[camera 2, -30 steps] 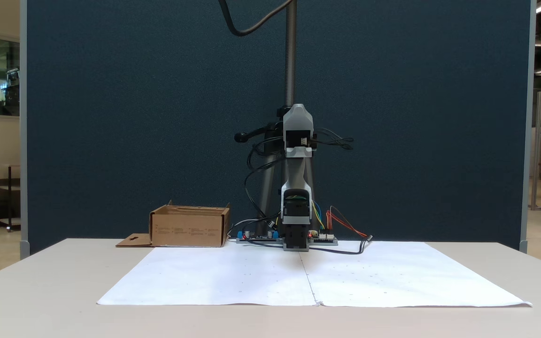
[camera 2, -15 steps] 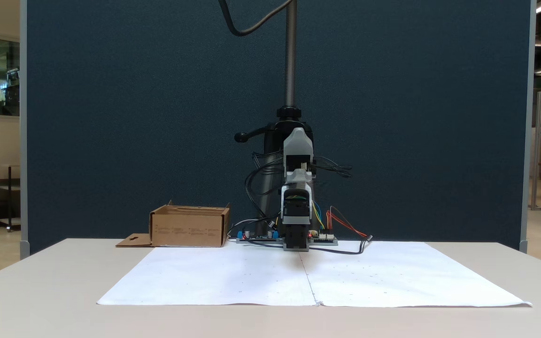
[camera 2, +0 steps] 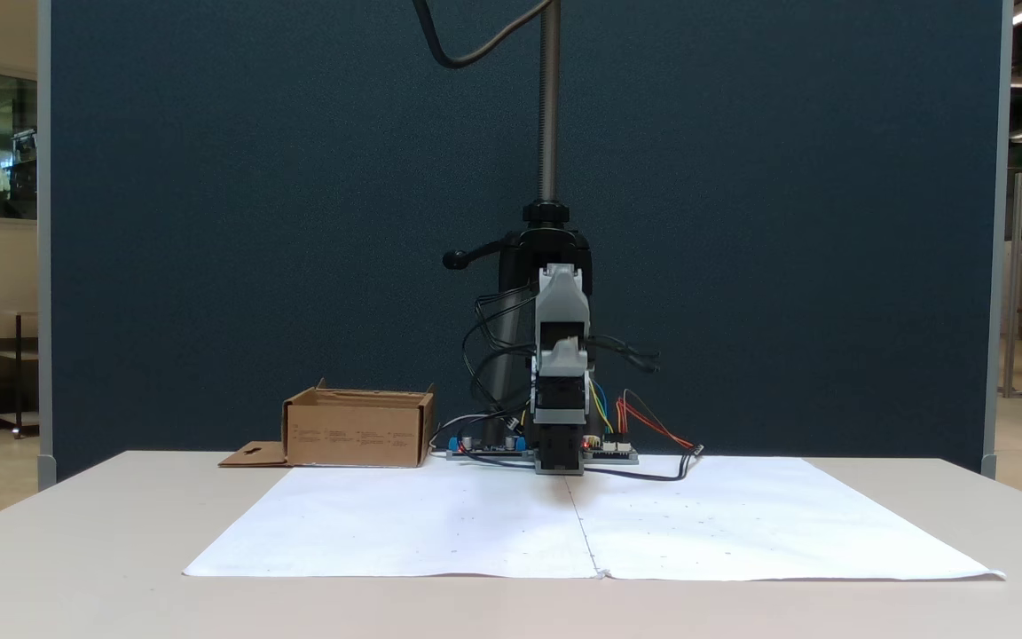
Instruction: Grasp a green dice and put it in the bin.
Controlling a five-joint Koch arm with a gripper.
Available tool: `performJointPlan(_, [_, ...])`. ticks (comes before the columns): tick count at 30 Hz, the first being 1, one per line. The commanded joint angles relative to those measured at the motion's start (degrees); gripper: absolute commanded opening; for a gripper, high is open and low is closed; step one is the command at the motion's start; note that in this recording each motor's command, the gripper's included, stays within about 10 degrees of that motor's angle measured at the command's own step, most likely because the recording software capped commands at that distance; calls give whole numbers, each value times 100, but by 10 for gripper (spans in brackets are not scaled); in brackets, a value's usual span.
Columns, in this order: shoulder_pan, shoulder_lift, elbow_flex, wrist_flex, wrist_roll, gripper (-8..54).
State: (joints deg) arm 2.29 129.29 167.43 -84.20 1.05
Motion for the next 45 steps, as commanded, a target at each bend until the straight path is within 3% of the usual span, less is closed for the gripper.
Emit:
performJointPlan(1, [26, 659, 35, -956, -545, 447])
performJointPlan(13, [-185, 659, 1204, -1573, -580, 460])
performJointPlan(45, [-167, 633, 1213, -1538, -580, 458])
